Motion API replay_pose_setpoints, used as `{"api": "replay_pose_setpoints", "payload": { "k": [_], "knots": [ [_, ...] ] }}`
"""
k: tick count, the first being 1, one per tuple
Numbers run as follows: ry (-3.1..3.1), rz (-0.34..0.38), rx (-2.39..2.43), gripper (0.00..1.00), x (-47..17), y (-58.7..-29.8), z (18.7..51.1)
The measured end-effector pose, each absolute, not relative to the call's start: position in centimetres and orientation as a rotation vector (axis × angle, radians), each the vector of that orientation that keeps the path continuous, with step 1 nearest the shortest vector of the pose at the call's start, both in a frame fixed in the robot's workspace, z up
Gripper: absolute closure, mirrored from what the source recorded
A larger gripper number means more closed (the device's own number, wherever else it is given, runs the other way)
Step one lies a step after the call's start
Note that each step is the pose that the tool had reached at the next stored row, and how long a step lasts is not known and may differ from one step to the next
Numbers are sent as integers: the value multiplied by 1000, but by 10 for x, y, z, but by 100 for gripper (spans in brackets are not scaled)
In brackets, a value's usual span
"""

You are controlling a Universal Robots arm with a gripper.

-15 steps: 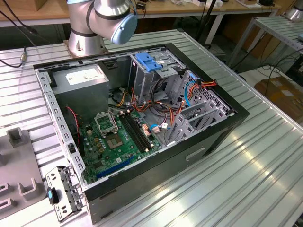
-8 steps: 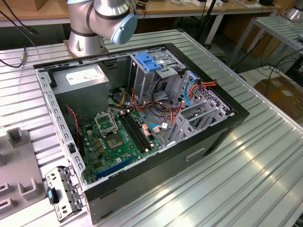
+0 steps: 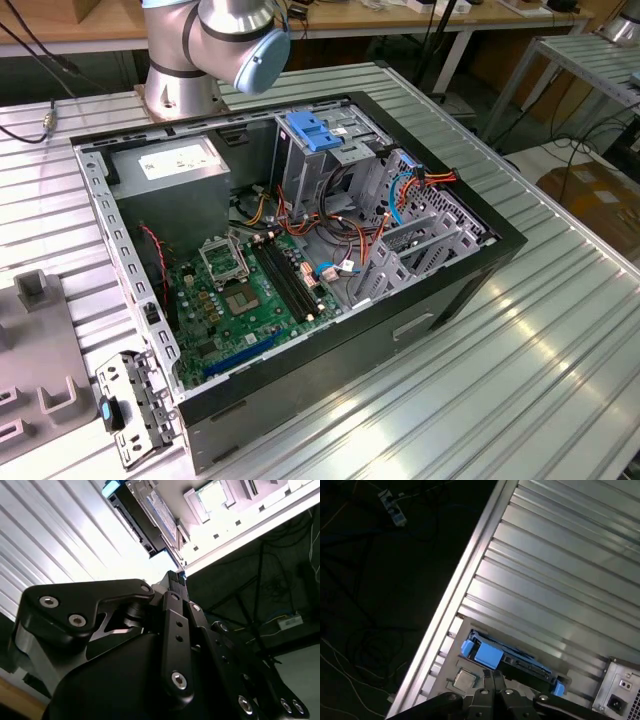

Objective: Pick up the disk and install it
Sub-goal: 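Pick up the disk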

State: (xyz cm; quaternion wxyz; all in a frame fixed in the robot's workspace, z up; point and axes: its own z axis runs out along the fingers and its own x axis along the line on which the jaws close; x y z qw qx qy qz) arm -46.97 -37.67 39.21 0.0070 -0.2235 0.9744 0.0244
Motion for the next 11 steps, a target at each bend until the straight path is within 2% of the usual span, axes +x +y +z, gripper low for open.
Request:
{"api": "replay_pose_setpoints", "payload": {
  "k": [11],
  "knots": [
    [2940,78,-1083,89,-470,-377,392]
  ]
}}
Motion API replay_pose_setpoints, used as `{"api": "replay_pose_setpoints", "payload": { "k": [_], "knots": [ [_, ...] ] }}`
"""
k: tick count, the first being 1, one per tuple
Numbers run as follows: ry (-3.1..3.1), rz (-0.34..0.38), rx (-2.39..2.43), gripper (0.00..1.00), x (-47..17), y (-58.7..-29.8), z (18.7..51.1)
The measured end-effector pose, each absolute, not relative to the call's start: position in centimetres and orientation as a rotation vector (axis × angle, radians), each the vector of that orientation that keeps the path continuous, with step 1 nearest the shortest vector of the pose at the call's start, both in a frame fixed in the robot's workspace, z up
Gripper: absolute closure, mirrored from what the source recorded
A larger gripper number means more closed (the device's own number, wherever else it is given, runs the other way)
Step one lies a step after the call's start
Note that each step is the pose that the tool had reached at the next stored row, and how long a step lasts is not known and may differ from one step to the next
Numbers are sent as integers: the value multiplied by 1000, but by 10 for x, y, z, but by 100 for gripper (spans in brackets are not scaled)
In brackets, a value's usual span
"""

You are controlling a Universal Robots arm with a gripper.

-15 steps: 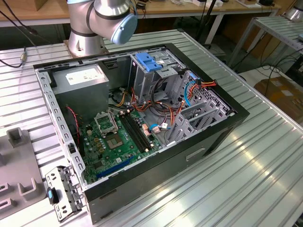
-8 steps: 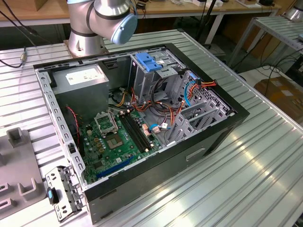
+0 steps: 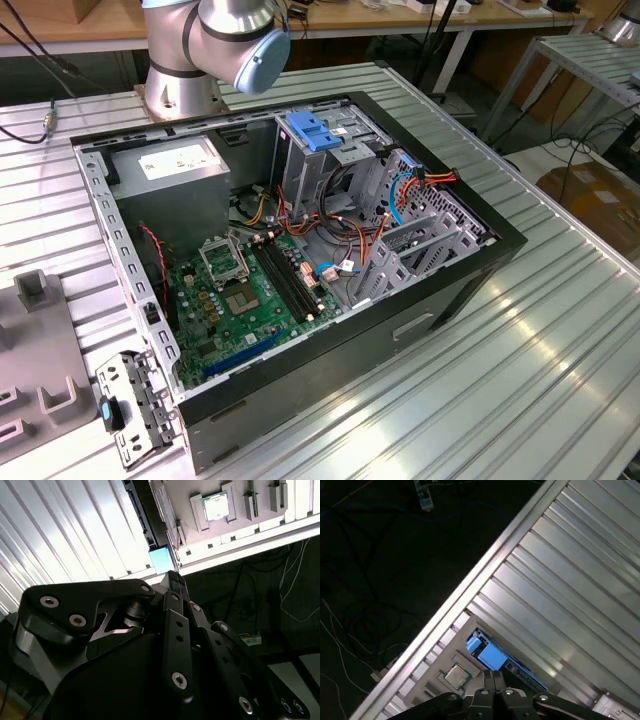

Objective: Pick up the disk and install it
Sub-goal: 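Pick up the disk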

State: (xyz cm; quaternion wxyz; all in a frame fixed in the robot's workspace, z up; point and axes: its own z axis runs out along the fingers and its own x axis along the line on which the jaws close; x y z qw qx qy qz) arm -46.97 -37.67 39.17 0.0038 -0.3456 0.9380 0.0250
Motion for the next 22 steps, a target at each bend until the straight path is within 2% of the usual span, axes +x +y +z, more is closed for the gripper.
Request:
{"api": "replay_pose_setpoints", "payload": {
  "k": [22],
  "knots": [
    [2565,74,-1825,89,-470,-377,391]
  ]
}}
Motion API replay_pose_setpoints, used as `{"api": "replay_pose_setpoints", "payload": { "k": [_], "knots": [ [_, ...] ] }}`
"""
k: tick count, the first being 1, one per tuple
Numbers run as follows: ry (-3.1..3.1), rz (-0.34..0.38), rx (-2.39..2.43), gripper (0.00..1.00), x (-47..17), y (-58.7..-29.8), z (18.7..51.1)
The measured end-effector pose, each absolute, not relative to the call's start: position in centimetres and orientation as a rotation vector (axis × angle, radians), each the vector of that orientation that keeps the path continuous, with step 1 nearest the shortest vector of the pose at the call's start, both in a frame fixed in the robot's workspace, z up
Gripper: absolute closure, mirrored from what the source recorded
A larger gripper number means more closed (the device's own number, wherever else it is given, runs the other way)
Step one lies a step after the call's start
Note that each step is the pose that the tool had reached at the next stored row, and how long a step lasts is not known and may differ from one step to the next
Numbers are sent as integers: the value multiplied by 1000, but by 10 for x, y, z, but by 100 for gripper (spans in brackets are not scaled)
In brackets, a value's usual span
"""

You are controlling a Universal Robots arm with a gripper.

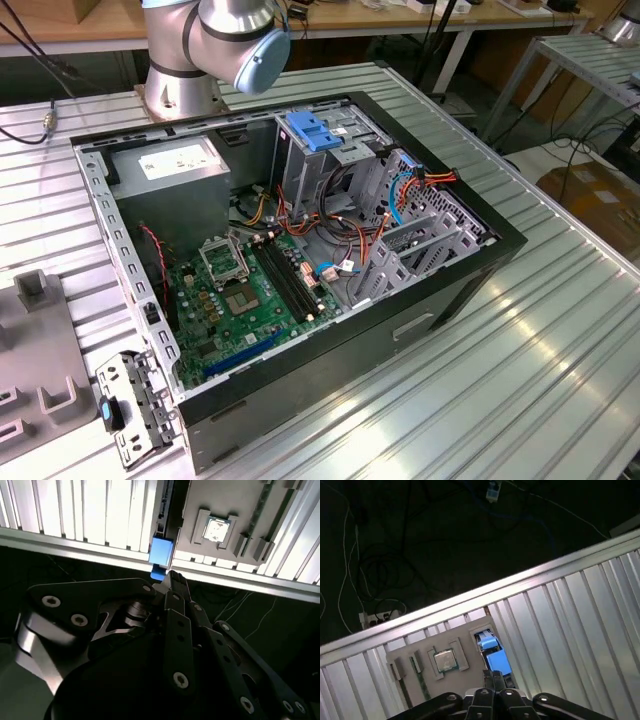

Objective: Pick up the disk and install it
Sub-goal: 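Pick up the disk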

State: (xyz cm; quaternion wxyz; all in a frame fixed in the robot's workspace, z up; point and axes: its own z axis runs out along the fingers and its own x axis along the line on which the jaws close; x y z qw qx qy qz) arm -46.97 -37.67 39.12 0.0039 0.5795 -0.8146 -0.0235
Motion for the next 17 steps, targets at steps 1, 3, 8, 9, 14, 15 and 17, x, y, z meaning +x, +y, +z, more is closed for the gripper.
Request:
{"api": "replay_pose_setpoints", "payload": {
  "k": [1,3,8,9,14,15,17],
  "knots": [
    [-2532,-73,1844,89,-470,-377,391],
    [-2485,-71,1903,89,-470,-377,391],
    [-2384,-66,2022,89,-470,-377,391],
    [-2357,-65,2052,89,-470,-377,391],
    [-2232,-60,2181,89,-470,-377,391],
    [-2202,-59,2211,89,-470,-377,391],
    [-2164,-58,2248,89,-470,-377,391]
  ]
}}
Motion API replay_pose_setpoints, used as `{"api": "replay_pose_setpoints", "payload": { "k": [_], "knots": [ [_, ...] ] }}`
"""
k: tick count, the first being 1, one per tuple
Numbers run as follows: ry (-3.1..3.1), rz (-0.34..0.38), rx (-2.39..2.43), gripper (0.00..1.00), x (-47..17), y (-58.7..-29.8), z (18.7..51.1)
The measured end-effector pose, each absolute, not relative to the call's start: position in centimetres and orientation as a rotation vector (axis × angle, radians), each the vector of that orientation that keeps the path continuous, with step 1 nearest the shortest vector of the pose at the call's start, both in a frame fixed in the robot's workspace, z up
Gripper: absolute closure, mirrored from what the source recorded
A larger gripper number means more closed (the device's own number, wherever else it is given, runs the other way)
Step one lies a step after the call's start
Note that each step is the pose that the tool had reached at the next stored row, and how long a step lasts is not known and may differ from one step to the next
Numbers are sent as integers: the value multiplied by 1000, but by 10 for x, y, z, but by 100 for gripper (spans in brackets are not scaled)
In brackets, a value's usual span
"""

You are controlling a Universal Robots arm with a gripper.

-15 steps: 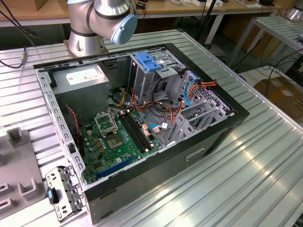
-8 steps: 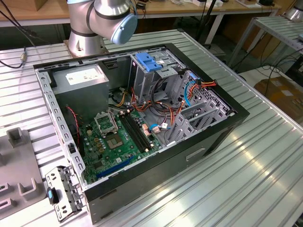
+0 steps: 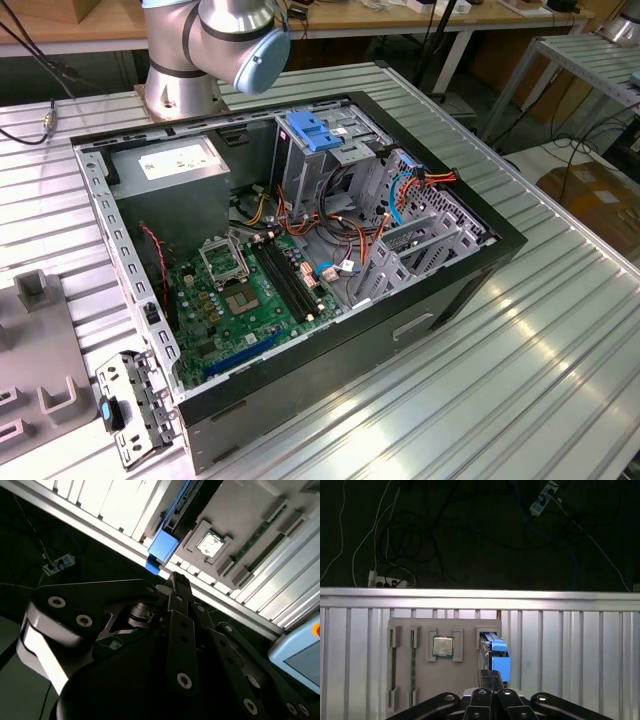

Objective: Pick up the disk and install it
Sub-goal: 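Pick up the disk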

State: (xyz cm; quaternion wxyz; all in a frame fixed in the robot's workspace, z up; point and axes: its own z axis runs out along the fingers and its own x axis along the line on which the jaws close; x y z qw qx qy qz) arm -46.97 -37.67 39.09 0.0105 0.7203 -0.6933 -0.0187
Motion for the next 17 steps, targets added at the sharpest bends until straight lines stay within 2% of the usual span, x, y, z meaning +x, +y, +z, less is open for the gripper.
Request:
{"api": "replay_pose_setpoints", "payload": {
  "k": [8,17],
  "knots": [
    [-2070,-35,2346,89,-470,-376,387],
    [-2212,-35,2216,89,-464,-373,377]
  ]
}}
